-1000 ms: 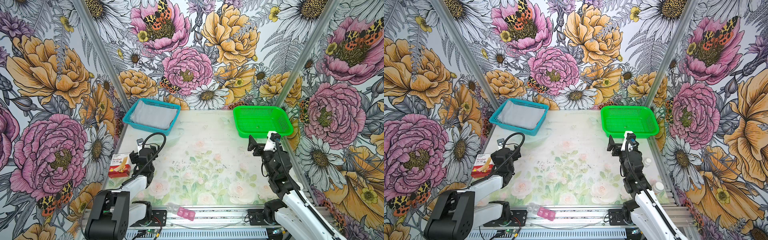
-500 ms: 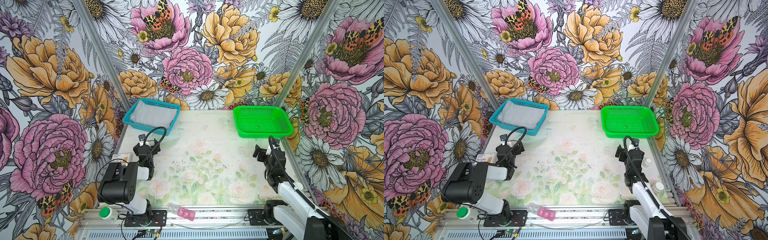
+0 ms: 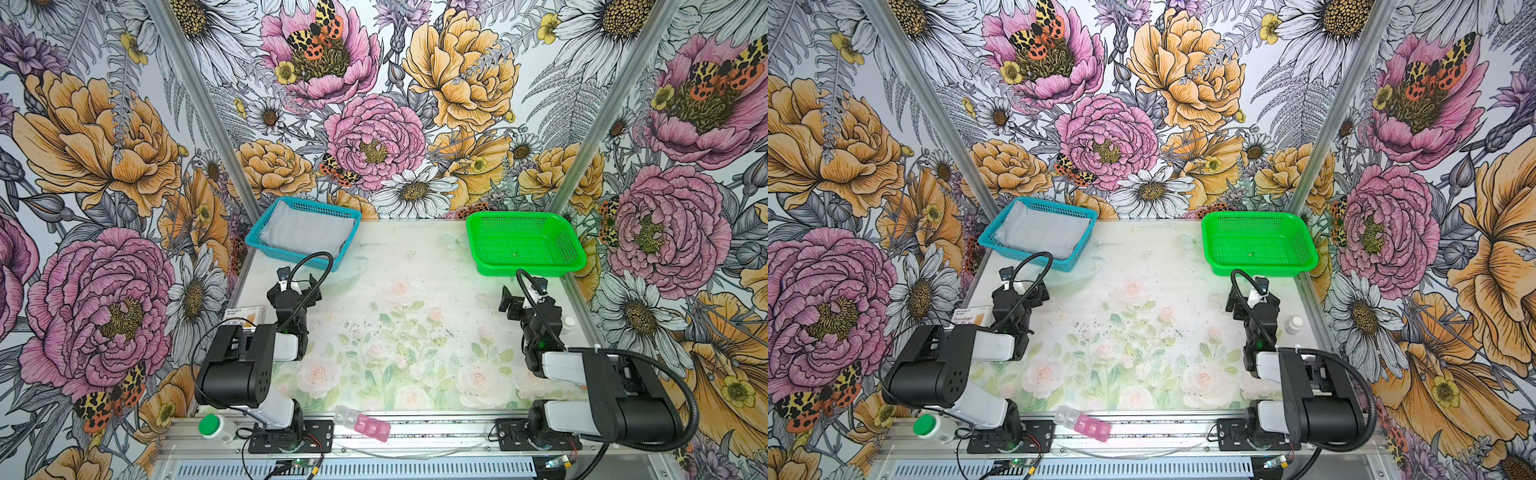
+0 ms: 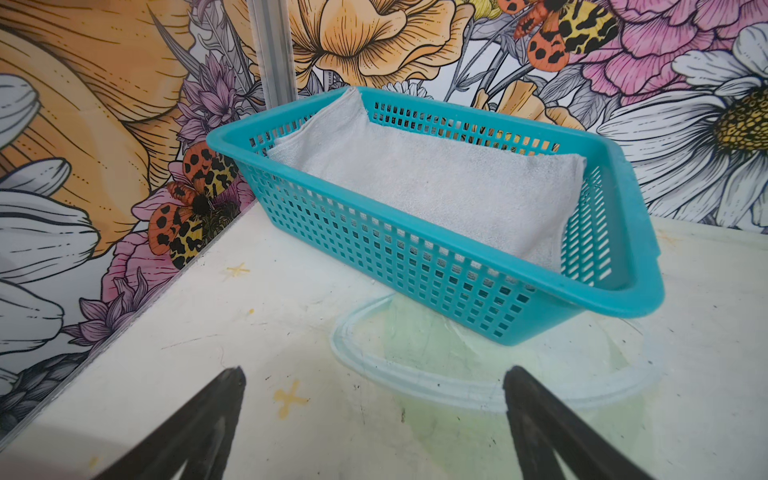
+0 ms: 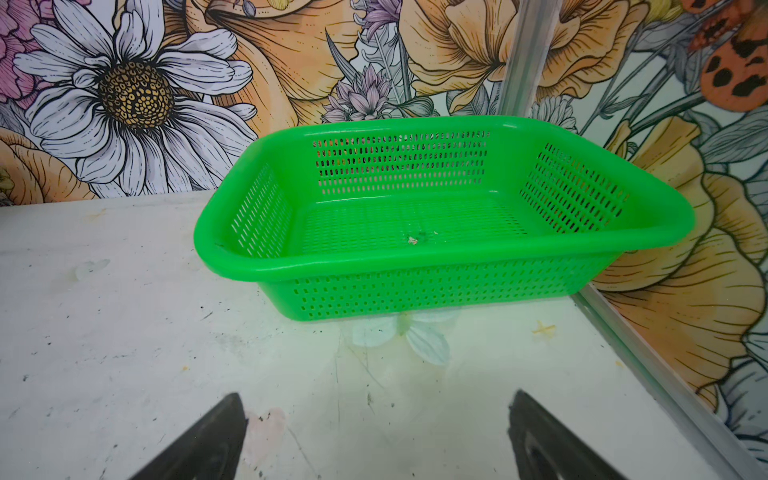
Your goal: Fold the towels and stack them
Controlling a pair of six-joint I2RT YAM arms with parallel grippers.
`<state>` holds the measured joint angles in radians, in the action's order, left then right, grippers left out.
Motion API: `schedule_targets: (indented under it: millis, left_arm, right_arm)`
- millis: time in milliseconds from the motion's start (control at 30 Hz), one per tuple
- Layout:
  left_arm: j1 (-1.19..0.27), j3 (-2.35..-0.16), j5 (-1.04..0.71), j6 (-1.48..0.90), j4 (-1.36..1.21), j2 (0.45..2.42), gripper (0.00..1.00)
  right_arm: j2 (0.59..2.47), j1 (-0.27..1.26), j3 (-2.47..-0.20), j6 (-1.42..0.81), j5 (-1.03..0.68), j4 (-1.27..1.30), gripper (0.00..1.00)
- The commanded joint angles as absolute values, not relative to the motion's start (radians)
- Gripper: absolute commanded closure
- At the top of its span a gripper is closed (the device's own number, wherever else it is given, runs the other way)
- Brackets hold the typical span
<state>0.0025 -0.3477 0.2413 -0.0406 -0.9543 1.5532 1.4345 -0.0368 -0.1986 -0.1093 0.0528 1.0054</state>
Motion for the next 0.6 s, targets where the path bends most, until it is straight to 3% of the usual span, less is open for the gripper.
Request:
schedule_targets:
  millis: [0, 200, 567]
  left_arm:
    - [0.001, -0.359, 0.216, -0.02, -0.972, 1.549, 0.01]
    - [0.002, -0.358, 0.216, -0.022, -0.976, 1.549, 0.01]
    - [0.003, -0.357, 0.216, -0.022, -0.977, 1.549, 0.01]
  right_arm:
    - [1.593, -0.034, -0.169, -0.06, -0.006, 1.371, 0.01]
    - [1.526, -0.027, -0.31, -0.092, 0.094, 1.013, 0.0]
    - [1.537, -0.005, -0.383, -0.095, 0.172, 0.888, 0.0]
